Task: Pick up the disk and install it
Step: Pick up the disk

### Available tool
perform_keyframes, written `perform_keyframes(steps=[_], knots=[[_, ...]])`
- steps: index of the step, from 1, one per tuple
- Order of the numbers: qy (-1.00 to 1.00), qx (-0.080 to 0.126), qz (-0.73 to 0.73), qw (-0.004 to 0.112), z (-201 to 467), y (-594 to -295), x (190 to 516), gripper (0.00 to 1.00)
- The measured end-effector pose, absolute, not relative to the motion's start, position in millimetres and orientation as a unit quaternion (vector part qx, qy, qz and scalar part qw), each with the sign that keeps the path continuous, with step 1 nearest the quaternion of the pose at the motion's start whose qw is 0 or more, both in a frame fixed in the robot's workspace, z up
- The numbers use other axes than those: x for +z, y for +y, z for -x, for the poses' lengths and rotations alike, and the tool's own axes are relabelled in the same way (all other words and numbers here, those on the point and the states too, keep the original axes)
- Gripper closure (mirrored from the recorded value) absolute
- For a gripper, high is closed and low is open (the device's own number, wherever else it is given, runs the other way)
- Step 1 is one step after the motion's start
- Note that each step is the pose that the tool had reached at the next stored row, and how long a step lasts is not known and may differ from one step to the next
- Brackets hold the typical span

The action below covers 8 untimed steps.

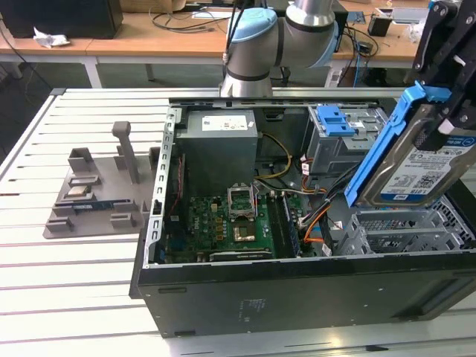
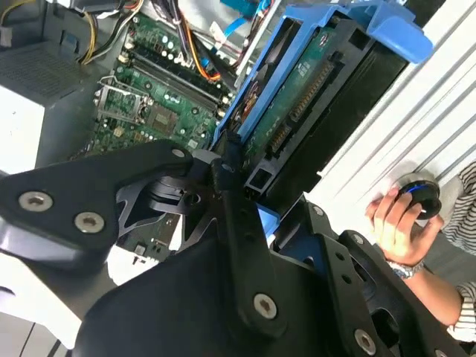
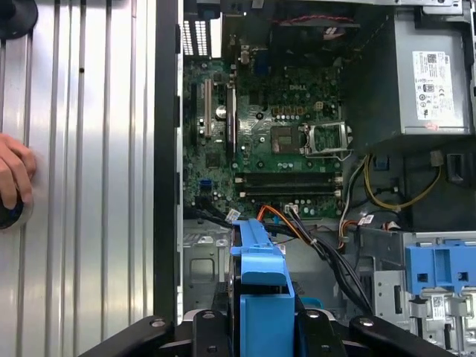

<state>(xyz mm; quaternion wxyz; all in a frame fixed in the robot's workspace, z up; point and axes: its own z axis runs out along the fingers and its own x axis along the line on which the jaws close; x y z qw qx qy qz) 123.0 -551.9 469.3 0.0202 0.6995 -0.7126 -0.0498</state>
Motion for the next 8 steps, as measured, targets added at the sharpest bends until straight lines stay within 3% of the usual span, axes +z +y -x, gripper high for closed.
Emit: perform_keyframes(steps=[8], knots=[[-0.713,-0.051,-0.699,0.021,-139.3,-552.1,456.1,0.63]])
